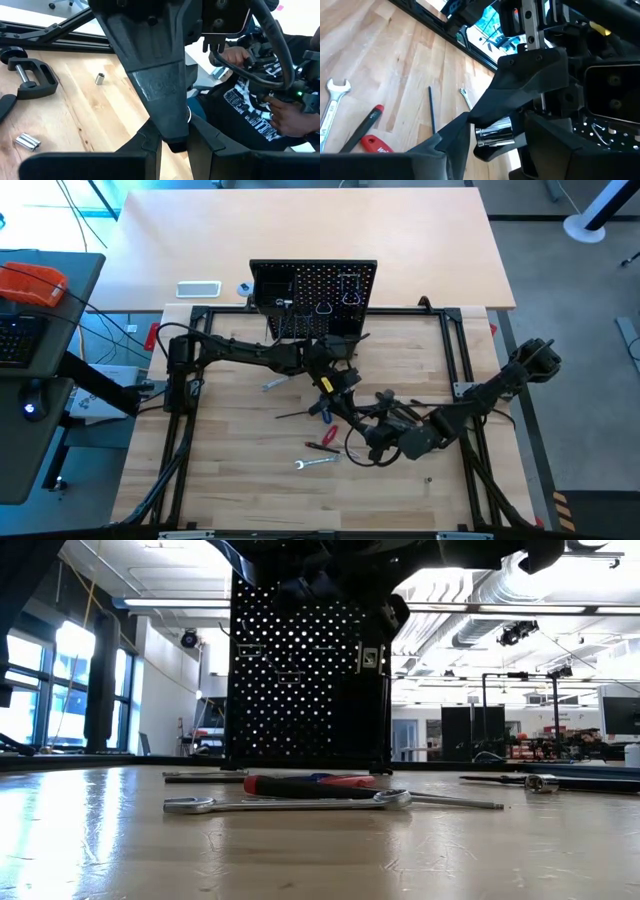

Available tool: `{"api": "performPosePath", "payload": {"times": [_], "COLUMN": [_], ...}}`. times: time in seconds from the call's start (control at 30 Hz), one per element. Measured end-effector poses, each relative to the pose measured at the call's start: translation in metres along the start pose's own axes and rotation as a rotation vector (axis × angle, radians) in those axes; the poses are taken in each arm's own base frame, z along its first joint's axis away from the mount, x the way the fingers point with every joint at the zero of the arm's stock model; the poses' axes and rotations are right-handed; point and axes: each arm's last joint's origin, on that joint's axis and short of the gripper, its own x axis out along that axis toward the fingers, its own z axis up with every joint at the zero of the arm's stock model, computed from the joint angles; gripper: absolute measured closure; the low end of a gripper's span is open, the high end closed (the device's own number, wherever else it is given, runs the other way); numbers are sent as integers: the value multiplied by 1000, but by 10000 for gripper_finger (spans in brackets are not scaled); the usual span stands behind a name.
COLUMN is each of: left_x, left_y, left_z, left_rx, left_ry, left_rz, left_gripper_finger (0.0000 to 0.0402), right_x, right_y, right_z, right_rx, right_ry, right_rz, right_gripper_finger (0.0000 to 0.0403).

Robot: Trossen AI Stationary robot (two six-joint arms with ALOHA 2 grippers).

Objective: Hang tools onto peg board
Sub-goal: Put the socket into the top black bin on the pegboard

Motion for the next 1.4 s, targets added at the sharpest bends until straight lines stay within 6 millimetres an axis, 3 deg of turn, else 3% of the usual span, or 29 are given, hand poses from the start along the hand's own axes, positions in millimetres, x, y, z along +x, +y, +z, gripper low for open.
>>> {"api": "performPosePath", "payload": {"times": [0.4,0.63,1.07,1.4], "left_x": [-1,-1,-7,-42], "left_y": [1,1,-3,-52], "left_z": [-1,-1,2,26], "left_rx": [-22,-33,-69,67], "left_ry": [9,8,18,59], "left_rz": [-1,1,8,171], "left_gripper_finger": [354,346,256,248], "right_x": [1,1,-2,-13], "right_y": [0,0,-2,-17], "right_z": [-1,-1,4,42], "right_rx": [-27,-14,27,-42], "right_ry": [11,14,6,3], "right_rz": [-1,-11,-76,-59], "right_gripper_finger": [322,323,328,329]}}
